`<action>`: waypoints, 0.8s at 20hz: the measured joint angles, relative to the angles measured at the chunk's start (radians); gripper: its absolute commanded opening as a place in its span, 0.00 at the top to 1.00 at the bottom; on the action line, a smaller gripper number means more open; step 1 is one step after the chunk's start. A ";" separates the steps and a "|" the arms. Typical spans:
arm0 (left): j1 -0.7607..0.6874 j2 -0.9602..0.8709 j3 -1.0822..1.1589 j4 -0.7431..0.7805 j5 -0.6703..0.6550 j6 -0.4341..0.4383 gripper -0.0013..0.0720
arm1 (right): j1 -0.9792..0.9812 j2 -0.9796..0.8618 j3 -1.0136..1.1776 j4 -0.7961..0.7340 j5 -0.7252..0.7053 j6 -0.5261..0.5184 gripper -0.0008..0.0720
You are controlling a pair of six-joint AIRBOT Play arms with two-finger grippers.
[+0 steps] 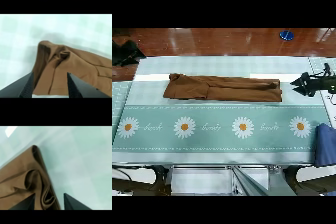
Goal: Fold the shirts.
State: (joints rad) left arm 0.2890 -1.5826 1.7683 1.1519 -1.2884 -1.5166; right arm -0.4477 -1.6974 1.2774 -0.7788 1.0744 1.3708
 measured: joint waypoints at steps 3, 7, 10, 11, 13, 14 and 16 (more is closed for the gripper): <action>-0.063 0.169 -0.194 -0.007 0.108 0.040 0.29 | 0.054 -0.043 -0.013 0.043 -0.037 0.002 0.42; -0.151 0.286 -0.366 -0.010 0.191 0.062 0.29 | 0.129 -0.089 -0.019 0.097 -0.060 -0.004 0.66; -0.214 0.299 -0.411 -0.011 0.214 0.069 0.38 | 0.179 -0.103 -0.010 0.095 -0.043 -0.013 0.96; -0.234 0.297 -0.419 -0.013 0.220 0.069 0.78 | 0.192 -0.098 -0.005 0.102 -0.024 -0.022 0.96; -0.272 0.289 -0.429 -0.014 0.222 0.073 0.96 | 0.209 -0.059 0.001 0.087 0.019 -0.035 0.96; -0.290 0.283 -0.431 -0.016 0.221 0.080 0.96 | 0.213 -0.024 0.001 0.058 0.041 -0.035 0.96; -0.329 0.266 -0.435 -0.021 0.215 0.095 0.96 | 0.219 0.086 -0.027 -0.036 0.081 -0.025 0.96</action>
State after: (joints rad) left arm -0.0399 -1.3163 1.3331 1.1309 -1.0733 -1.4212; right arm -0.2291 -1.6112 1.2503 -0.8146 1.1553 1.3457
